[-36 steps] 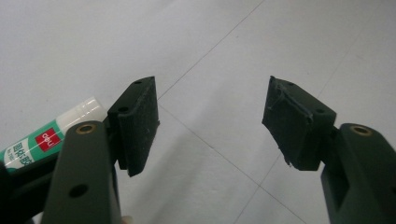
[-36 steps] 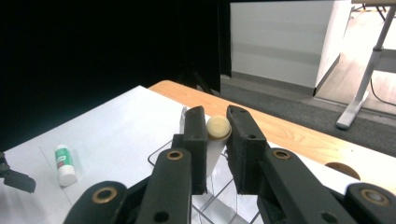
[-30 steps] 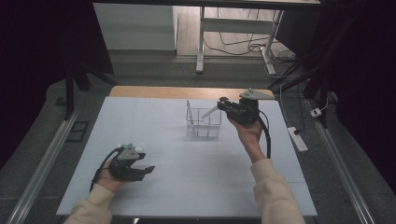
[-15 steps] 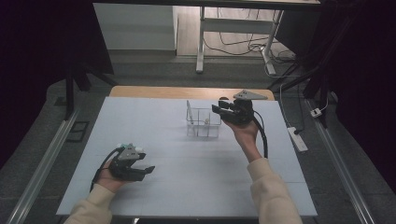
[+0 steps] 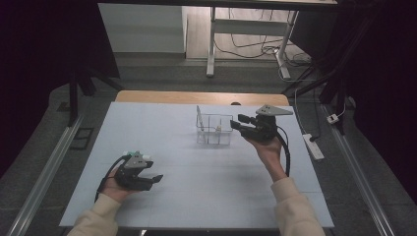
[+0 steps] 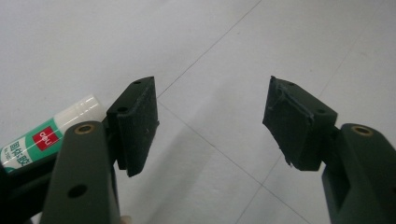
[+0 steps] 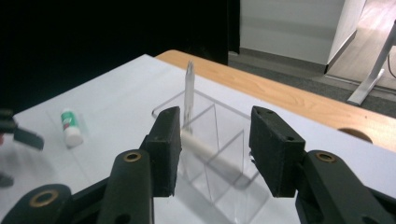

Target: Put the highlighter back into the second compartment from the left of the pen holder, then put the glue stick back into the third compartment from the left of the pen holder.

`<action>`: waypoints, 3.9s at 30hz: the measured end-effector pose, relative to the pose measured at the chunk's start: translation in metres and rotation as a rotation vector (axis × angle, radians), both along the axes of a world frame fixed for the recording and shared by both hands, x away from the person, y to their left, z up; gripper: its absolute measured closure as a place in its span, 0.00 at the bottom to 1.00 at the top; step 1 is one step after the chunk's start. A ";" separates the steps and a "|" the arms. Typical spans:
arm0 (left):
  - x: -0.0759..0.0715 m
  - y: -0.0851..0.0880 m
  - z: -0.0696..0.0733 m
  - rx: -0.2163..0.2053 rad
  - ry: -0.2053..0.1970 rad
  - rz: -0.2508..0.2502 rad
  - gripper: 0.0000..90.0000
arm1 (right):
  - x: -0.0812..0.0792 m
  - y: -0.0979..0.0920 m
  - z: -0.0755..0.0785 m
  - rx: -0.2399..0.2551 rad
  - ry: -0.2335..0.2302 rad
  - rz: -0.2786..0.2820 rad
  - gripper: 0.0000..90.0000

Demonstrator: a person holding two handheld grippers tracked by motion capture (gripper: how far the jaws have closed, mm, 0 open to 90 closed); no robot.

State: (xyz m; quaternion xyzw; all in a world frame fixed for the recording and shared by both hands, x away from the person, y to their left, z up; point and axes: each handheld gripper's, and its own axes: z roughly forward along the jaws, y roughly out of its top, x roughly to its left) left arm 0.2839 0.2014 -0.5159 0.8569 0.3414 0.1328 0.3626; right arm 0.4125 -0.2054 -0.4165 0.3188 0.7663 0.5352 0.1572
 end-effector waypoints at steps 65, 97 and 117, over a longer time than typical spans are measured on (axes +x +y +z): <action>0.016 0.029 0.043 0.065 -0.046 -0.081 0.39 | -0.089 -0.101 -0.074 -0.150 0.053 -0.044 0.55; 0.045 0.056 0.040 0.206 0.000 -0.067 0.39 | -0.087 -0.104 -0.078 -0.157 0.066 -0.050 0.54; 0.087 0.046 0.034 0.384 0.092 -0.341 0.40 | -0.085 -0.105 -0.081 -0.168 0.082 -0.048 0.54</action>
